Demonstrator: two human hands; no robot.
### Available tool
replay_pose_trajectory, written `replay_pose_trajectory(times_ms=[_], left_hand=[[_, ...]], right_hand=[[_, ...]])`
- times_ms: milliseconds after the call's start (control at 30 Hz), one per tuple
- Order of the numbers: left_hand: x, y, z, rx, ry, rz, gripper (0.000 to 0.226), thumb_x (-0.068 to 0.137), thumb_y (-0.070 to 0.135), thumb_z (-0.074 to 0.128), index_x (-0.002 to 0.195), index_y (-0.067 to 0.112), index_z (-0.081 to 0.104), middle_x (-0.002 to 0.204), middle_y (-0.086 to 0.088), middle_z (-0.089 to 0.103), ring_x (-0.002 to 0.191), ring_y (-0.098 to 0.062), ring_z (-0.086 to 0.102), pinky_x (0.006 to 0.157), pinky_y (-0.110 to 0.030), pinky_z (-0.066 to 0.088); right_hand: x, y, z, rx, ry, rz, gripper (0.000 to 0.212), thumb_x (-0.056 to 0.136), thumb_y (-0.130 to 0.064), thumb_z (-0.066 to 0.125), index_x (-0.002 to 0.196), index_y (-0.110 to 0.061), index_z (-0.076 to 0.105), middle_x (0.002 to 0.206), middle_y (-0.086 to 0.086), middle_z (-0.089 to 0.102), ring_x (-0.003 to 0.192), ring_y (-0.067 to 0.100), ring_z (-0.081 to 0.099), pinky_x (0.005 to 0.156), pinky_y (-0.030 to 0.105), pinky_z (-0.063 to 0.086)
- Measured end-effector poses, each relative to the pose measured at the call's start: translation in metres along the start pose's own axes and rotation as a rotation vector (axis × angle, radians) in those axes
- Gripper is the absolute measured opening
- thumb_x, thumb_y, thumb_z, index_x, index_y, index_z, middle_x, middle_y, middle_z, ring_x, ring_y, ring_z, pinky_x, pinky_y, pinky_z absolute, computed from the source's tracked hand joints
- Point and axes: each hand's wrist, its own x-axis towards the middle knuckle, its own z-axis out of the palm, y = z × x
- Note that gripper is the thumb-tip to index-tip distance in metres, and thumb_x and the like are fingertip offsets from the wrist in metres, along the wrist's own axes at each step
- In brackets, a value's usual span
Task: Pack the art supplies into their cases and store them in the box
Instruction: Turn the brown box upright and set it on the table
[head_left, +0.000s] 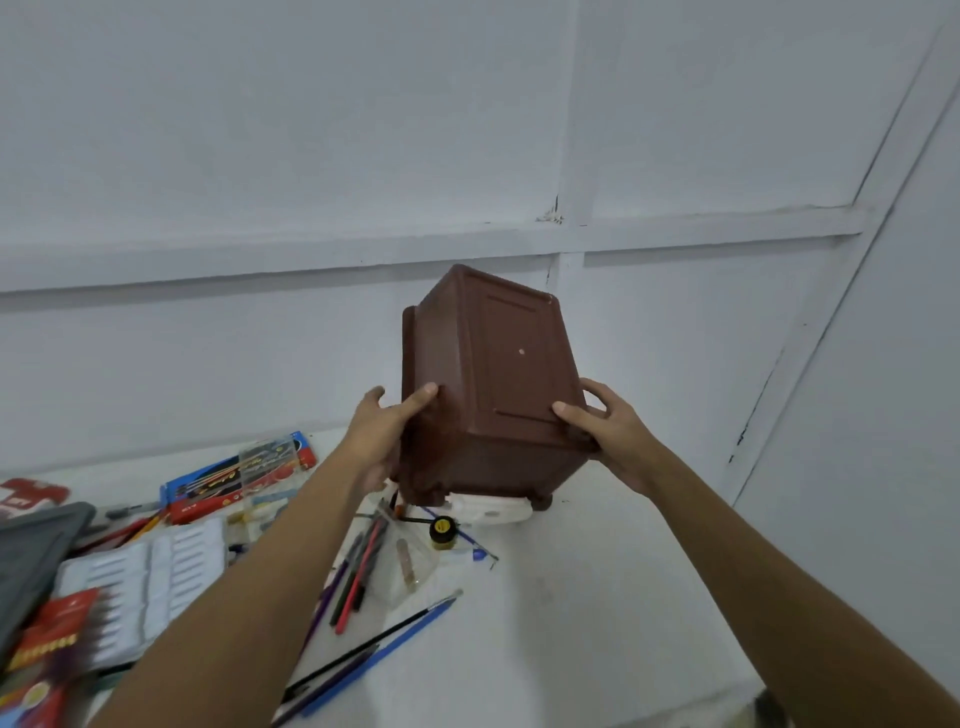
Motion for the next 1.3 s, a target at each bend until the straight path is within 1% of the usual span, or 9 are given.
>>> replay_pose_trajectory(times_ms=[67, 133, 267, 533, 700, 833, 1067, 1167, 1300], left_hand=[[-0.006, 0.01, 0.007, -0.076, -0.035, 0.026, 0.073, 0.067, 0.025, 0.083, 0.128, -0.001, 0.053, 0.119, -0.015, 0.065, 0.107, -0.027, 0.064, 0.089, -0.036, 0.053], [-0.016, 0.019, 0.016, -0.051, -0.041, 0.081, 0.041, 0.074, 0.01, 0.075, 0.113, 0.002, 0.064, 0.112, -0.016, 0.068, 0.097, -0.025, 0.069, 0.081, -0.034, 0.056], [-0.034, 0.032, 0.039, 0.027, -0.038, 0.235, 0.036, 0.077, -0.001, 0.072, 0.111, 0.006, 0.064, 0.106, -0.013, 0.071, 0.094, -0.026, 0.069, 0.081, -0.036, 0.057], [-0.065, 0.053, 0.091, 0.511, -0.048, 0.408, 0.03, 0.072, 0.004, 0.08, 0.1, 0.014, 0.072, 0.089, -0.005, 0.075, 0.08, -0.022, 0.072, 0.074, -0.033, 0.059], [-0.07, 0.042, 0.112, 1.117, -0.101, 0.558, 0.038, 0.072, 0.015, 0.081, 0.108, 0.025, 0.072, 0.097, 0.007, 0.073, 0.089, -0.009, 0.066, 0.084, -0.027, 0.051], [-0.075, 0.006, 0.129, 1.381, -0.13, 0.608, 0.039, 0.079, 0.012, 0.073, 0.118, 0.016, 0.067, 0.109, 0.001, 0.066, 0.103, -0.015, 0.058, 0.092, -0.027, 0.044], [-0.078, -0.05, 0.139, 1.55, -0.14, 0.692, 0.035, 0.088, 0.009, 0.061, 0.123, 0.011, 0.062, 0.107, -0.008, 0.061, 0.1, -0.025, 0.053, 0.084, -0.034, 0.042], [-0.073, -0.068, 0.143, 1.512, -0.131, 0.753, 0.031, 0.086, 0.006, 0.063, 0.117, 0.006, 0.065, 0.104, -0.011, 0.063, 0.095, -0.03, 0.055, 0.081, -0.037, 0.045], [-0.073, -0.074, 0.152, 1.367, -0.139, 0.686, 0.029, 0.085, 0.022, 0.068, 0.111, 0.009, 0.069, 0.103, -0.008, 0.064, 0.095, -0.023, 0.059, 0.085, -0.032, 0.048]], right_hand=[[-0.003, -0.007, -0.014, -0.026, -0.067, -0.019, 0.062, 0.076, -0.016, 0.077, 0.129, -0.027, 0.046, 0.114, 0.003, 0.069, 0.1, 0.019, 0.068, 0.079, 0.032, 0.056], [-0.002, -0.012, -0.027, -0.078, -0.106, -0.019, 0.082, 0.07, -0.016, 0.081, 0.137, -0.028, 0.036, 0.119, 0.005, 0.065, 0.102, 0.019, 0.067, 0.082, 0.034, 0.056], [-0.001, -0.025, -0.051, -0.168, -0.134, -0.044, 0.108, 0.062, -0.031, 0.088, 0.146, -0.038, 0.02, 0.131, 0.003, 0.053, 0.11, 0.019, 0.063, 0.091, 0.038, 0.052], [-0.018, -0.075, -0.105, -0.221, -0.014, -0.308, 0.111, 0.051, -0.045, 0.089, 0.143, -0.04, 0.027, 0.141, -0.003, 0.044, 0.12, 0.016, 0.053, 0.098, 0.04, 0.049], [-0.022, -0.086, -0.117, -0.463, -0.066, -0.453, 0.097, 0.059, -0.035, 0.088, 0.139, -0.044, 0.033, 0.141, -0.012, 0.04, 0.12, 0.009, 0.048, 0.091, 0.032, 0.049], [-0.023, -0.058, -0.123, -0.626, -0.21, -0.424, 0.061, 0.062, -0.03, 0.087, 0.117, -0.036, 0.062, 0.125, -0.016, 0.057, 0.116, 0.007, 0.054, 0.081, 0.018, 0.052], [-0.039, -0.009, -0.139, -0.839, -0.311, -0.373, 0.019, 0.072, -0.025, 0.081, 0.089, -0.031, 0.074, 0.096, -0.016, 0.07, 0.093, -0.006, 0.061, 0.087, 0.014, 0.045], [-0.042, 0.003, -0.147, -0.83, -0.282, -0.397, 0.02, 0.071, -0.022, 0.081, 0.086, -0.031, 0.072, 0.095, -0.012, 0.071, 0.091, -0.006, 0.06, 0.082, 0.007, 0.045], [-0.039, 0.024, -0.158, -0.679, -0.176, -0.374, 0.027, 0.068, -0.028, 0.082, 0.094, -0.024, 0.074, 0.11, -0.012, 0.066, 0.104, -0.001, 0.059, 0.092, 0.019, 0.046]])
